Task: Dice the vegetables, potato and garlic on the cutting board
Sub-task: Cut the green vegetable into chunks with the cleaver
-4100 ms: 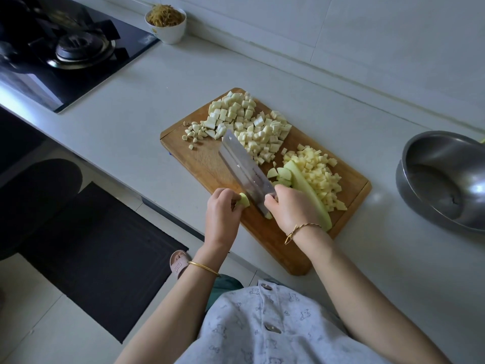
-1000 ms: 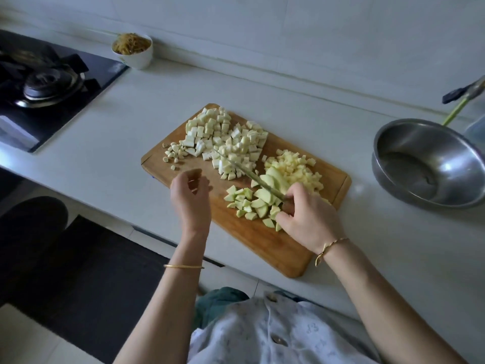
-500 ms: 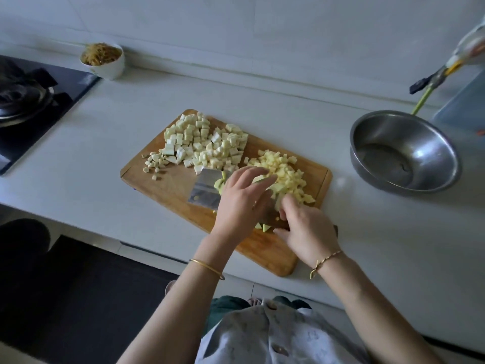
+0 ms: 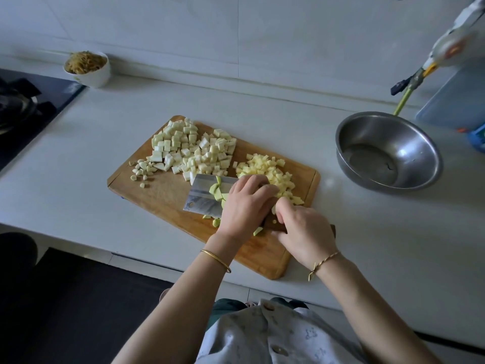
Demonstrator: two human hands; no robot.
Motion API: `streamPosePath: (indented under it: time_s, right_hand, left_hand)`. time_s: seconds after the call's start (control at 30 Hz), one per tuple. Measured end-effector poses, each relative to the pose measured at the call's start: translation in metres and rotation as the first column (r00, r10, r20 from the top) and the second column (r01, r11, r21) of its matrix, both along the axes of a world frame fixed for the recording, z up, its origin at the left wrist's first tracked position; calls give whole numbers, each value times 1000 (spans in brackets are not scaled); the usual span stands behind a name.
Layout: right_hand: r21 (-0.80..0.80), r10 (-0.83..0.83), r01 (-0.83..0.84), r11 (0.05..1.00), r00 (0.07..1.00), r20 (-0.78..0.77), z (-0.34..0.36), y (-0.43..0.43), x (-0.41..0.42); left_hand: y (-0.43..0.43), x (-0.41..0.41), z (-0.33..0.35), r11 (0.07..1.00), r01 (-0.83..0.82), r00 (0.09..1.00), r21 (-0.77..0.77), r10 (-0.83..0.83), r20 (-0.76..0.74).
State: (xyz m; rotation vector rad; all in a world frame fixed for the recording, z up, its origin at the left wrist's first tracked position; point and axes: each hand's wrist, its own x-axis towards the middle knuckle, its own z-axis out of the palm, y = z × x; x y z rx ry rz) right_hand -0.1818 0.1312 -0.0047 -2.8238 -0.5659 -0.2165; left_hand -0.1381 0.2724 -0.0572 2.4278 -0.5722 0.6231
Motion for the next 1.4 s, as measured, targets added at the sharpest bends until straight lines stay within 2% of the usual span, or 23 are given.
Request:
streamPosePath:
  time_s: [0.1,0.57,0.67,0.77,1.1,1.4]
  right_hand:
    - [-2,-1,1,1000,1000,3,-2,-5,2]
    - [-13,-10,10,1000,1000,14,-11,-25,5]
    - [-8,-10,10,1000,999,32,-11,-31,6]
    - [-27,-19,20,999,998,53,-13,-39,9]
    - [-69,-23,32,997,993,119,-11,-52,9]
    - [-59,-105,116,992,982,159,-5,-72,14]
  left_hand:
    - [-3,2,-1,998,-51,999,-39,50,-21]
    - [-2,-3,-11,953,-303,942,-9,298,-154]
    - [4,-2,-14,932,-357,922,-60,342,-183]
    - [9,-2,-18,921,-368,917,-130,336,-215]
    - [11,-8,-27,883,-436,879,-176,375,-294]
    - [22,-8,-31,814,-544,789,-202,415,-453]
